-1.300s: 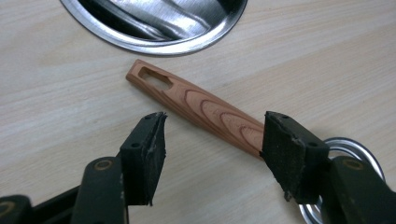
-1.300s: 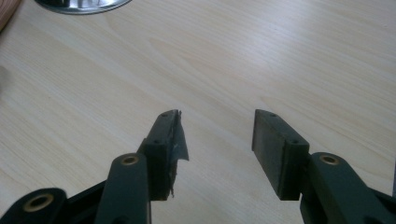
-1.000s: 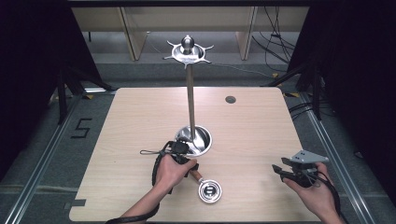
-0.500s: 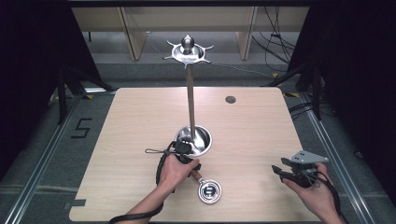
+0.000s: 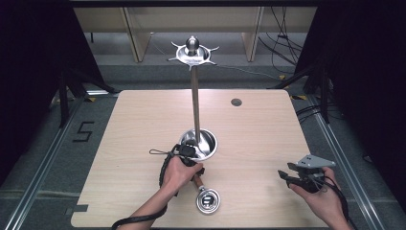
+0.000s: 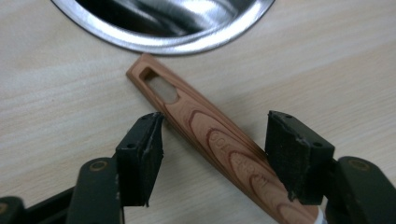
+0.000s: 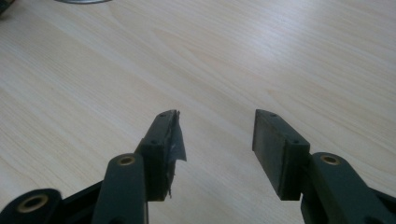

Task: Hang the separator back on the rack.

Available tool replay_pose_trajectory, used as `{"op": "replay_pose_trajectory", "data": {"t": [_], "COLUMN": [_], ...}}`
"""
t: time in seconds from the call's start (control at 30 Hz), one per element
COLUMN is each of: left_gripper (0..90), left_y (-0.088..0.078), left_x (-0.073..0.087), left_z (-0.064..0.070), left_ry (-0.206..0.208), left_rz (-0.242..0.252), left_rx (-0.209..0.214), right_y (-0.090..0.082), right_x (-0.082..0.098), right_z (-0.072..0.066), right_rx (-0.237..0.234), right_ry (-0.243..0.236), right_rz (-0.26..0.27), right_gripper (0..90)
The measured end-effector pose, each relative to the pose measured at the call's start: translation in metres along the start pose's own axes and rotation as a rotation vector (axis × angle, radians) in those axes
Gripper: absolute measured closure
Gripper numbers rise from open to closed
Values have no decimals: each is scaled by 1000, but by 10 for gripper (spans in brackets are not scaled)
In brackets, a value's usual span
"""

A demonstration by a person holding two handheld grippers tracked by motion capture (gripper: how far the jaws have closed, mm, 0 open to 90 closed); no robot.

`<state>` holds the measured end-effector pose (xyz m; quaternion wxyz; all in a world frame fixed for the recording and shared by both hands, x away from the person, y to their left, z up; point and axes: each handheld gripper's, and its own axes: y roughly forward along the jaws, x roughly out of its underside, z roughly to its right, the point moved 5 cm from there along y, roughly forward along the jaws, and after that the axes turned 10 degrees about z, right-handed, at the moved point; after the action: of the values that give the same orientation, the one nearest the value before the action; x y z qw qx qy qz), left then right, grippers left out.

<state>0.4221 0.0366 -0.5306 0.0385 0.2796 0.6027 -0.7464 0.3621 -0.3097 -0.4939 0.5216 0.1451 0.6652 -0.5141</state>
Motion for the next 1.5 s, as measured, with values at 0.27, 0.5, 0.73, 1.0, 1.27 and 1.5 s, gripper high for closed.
{"op": "replay_pose_trajectory", "data": {"t": [0.27, 0.5, 0.73, 1.0, 1.27, 1.5], "left_gripper": [565, 674, 590, 653, 671, 672], "left_y": [-4, -7, -7, -8, -8, -23], "left_x": [1, 3, 0, 3, 8, 10], "left_z": [2, -3, -8, -7, -4, -7], "left_ry": [77, 171, 220, 249, 196, 192], "left_rz": [-72, -118, -190, -217, -211, -101], "left_rx": [-30, -23, -8, -1, -17, 88], "right_y": [0, 1, 2, 1, 1, 1], "right_x": [1, 0, 1, 2, 2, 1], "right_z": [1, 1, 1, -2, -1, -2], "right_rx": [1, -3, 2, 5, -6, -8], "right_ry": [-8, -10, -9, 9, -7, 3], "right_rz": [-5, -4, -4, -10, -17, -16], "right_gripper": [514, 513, 511, 508, 508, 508]}}
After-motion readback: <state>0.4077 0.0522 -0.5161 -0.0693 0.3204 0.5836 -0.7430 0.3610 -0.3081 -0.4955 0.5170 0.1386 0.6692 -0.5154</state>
